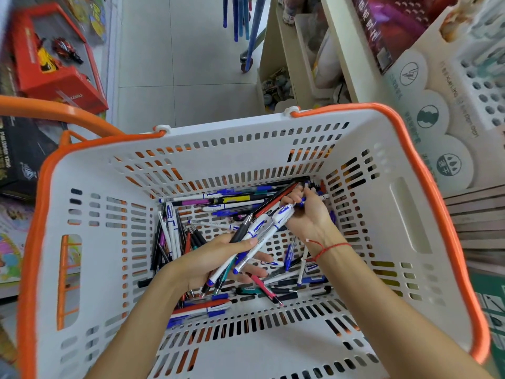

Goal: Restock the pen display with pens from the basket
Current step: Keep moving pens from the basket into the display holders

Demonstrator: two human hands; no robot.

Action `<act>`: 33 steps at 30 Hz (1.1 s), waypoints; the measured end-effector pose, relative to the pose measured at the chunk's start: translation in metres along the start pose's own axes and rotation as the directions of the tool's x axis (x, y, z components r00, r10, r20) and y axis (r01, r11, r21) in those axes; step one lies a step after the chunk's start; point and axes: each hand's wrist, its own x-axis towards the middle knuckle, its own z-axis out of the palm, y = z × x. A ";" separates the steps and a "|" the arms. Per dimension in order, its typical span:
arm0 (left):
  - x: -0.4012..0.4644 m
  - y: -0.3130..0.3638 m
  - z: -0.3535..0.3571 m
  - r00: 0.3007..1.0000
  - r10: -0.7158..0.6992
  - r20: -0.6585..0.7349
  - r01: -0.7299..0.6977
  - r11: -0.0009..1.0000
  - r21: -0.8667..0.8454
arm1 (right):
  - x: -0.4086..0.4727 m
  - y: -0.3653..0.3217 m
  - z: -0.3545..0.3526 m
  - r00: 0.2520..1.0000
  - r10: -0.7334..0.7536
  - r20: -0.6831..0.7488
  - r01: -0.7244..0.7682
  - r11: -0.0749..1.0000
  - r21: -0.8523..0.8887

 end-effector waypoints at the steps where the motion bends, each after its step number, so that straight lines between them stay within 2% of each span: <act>1: -0.001 0.001 -0.001 1.000 -0.005 0.031 0.006 1.000 -0.026 | 0.001 0.000 0.000 1.000 0.026 0.011 -0.026 1.000 0.005; 4: -0.007 0.002 -0.009 0.990 0.019 0.140 -0.011 0.998 -0.059 | -0.001 -0.003 -0.005 0.976 0.174 0.131 -0.176 0.984 -0.001; 7: -0.011 0.002 -0.016 0.975 0.018 0.221 -0.023 1.000 0.020 | -0.005 -0.007 -0.010 0.931 0.271 0.245 -0.263 0.962 -0.068; 10: -0.010 0.001 -0.019 0.973 -0.015 0.231 0.009 1.000 0.027 | -0.003 -0.005 -0.011 0.938 0.251 0.237 -0.240 0.968 -0.074; 13: -0.008 0.002 -0.020 0.962 -0.042 0.271 0.058 0.997 -0.052 | 0.002 -0.004 -0.010 0.954 0.222 0.203 -0.219 0.975 -0.036; 16: -0.004 0.007 -0.014 0.973 -0.029 0.228 0.063 0.987 -0.146 | 0.001 0.000 -0.008 0.950 0.235 0.207 -0.216 0.970 -0.110; 21: 0.008 0.012 -0.003 0.991 -0.035 0.126 0.045 0.996 -0.078 | -0.003 0.024 -0.008 0.950 0.220 0.222 -0.178 0.964 -0.196; 24: 0.011 0.011 -0.005 0.997 -0.023 0.072 0.032 0.991 -0.127 | -0.005 0.022 -0.004 0.958 0.179 0.222 -0.135 0.970 -0.203; 27: 0.010 0.005 -0.013 0.992 -0.002 0.130 0.025 0.983 -0.181 | -0.006 0.018 -0.001 0.976 0.114 0.185 -0.066 0.967 -0.247; 29: 0.006 -0.002 -0.019 0.987 0.005 0.158 0.022 0.985 -0.172 | -0.005 0.017 0.000 0.980 0.132 0.146 -0.089 0.959 -0.270; 33: -0.002 -0.012 -0.030 0.999 -0.001 0.035 0.009 0.967 -0.254 | -0.005 0.010 -0.004 0.989 0.142 0.038 -0.107 0.873 -0.476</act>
